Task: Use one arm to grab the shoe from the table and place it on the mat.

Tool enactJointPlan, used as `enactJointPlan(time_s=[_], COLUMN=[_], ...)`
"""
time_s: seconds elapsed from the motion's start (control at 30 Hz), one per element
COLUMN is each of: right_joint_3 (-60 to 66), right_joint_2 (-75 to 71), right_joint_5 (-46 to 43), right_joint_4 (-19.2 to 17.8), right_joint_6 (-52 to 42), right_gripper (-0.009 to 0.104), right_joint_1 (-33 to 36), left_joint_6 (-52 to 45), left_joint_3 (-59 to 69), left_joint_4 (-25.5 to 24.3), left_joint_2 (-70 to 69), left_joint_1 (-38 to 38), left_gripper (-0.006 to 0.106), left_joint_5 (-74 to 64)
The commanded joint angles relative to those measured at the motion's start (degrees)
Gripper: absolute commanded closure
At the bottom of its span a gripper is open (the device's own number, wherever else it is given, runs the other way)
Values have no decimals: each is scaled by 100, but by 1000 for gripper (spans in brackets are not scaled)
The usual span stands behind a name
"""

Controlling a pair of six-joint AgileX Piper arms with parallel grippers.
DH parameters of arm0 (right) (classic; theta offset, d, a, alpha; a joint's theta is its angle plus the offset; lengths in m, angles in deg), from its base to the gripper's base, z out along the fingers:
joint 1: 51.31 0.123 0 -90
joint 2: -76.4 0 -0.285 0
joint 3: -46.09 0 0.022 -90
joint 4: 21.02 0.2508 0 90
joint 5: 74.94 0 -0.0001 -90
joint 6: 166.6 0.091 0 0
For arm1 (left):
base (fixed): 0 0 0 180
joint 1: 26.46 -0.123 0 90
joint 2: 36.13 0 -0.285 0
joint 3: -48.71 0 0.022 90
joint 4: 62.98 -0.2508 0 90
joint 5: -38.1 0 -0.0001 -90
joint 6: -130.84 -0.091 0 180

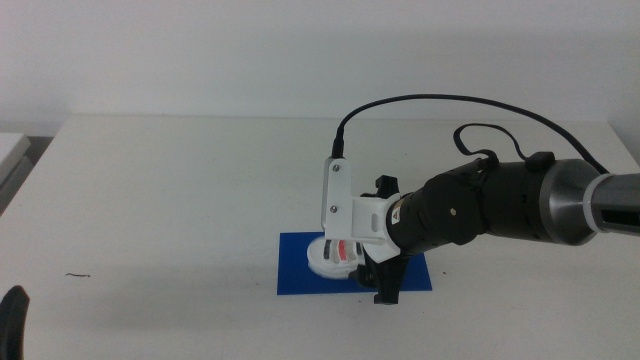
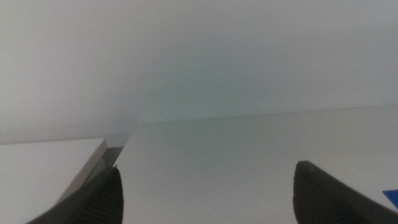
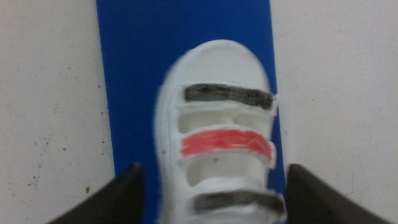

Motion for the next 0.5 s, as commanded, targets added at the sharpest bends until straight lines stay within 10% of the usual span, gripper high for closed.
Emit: enactJointPlan(time_s=[0.0,0.23,0.47], right_joint_3=[6,510,2729], right_joint_2=[-11,-1426,-4706], right_joint_5=[-45,-438,-1874], right_joint_4=[17,145,1240], right_joint_6=[-21,168,531], right_gripper=[31,25,25], right_joint_1=[2,-137,-1055], left_joint_6=[8,8,8], left_joint_3=[2,2,2], left_joint_4=[23,23,23], left_joint_2=[28,28,28], left_joint_1=[1,1,1], left_gripper=[7,7,7], left_joint_5=[76,76,76])
